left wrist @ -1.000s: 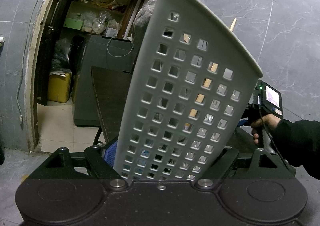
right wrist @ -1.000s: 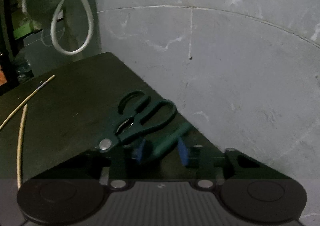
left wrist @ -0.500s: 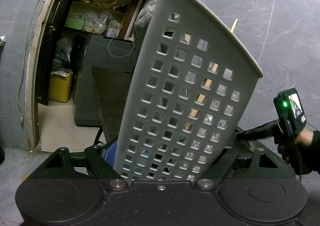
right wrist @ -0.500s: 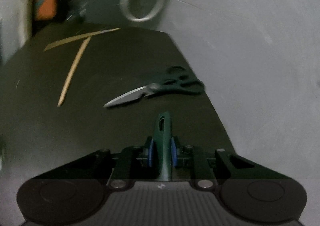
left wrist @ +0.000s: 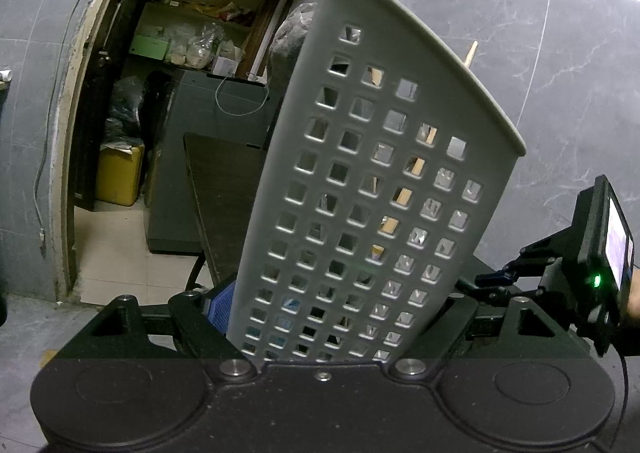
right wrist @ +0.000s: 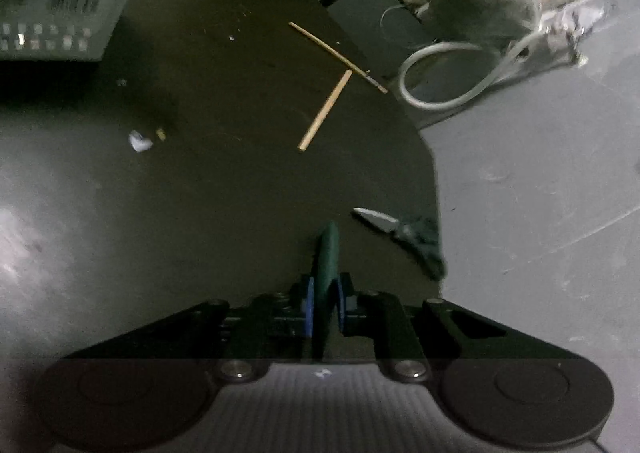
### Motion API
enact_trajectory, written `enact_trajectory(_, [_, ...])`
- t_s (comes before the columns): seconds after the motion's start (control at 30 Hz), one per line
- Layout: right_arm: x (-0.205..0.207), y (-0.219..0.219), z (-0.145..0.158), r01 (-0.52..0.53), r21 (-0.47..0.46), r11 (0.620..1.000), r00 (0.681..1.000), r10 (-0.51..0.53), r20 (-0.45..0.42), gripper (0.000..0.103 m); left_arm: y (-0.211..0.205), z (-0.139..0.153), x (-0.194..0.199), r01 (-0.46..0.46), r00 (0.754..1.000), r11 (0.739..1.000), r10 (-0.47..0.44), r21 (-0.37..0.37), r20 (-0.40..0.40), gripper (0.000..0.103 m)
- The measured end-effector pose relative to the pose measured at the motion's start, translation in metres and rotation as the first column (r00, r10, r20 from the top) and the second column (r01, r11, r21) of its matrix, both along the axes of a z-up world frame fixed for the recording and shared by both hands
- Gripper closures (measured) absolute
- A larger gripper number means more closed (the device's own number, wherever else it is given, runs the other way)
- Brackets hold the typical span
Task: Organize utensils
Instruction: 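Lift the green-handled utensil with the right tool toward the basket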
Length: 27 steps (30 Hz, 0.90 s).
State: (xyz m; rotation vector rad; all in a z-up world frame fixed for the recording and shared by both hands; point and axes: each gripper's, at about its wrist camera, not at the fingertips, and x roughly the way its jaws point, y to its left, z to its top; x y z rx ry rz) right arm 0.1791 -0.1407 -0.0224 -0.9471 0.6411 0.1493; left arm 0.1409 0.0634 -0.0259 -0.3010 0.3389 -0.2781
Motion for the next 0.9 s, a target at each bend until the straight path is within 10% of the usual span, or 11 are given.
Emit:
enact_trajectory(0.27, [0.032, -0.035, 0.030, 0.180, 0.283, 0.942, 0.980, -0.145, -0.140, 0.091, 0.002, 0.000, -0.001, 0.000, 1.000, 1.000, 0.000, -0.003, 0.001, 0.017])
enact_trajectory(0.63, [0.069, -0.132, 0.052, 0.444, 0.631, 0.636, 0.894, -0.272, -0.356, 0.091, -0.001, 0.002, 0.000, -0.011, 1.000, 1.000, 0.011, 0.004, -0.004, 0.017])
enact_trajectory(0.9, [0.074, -0.139, 0.050, 0.445, 0.645, 0.621, 0.893, -0.251, -0.374, 0.090, -0.002, 0.003, 0.000, -0.014, 1.000, 1.000, 0.014, 0.008, -0.007, 0.016])
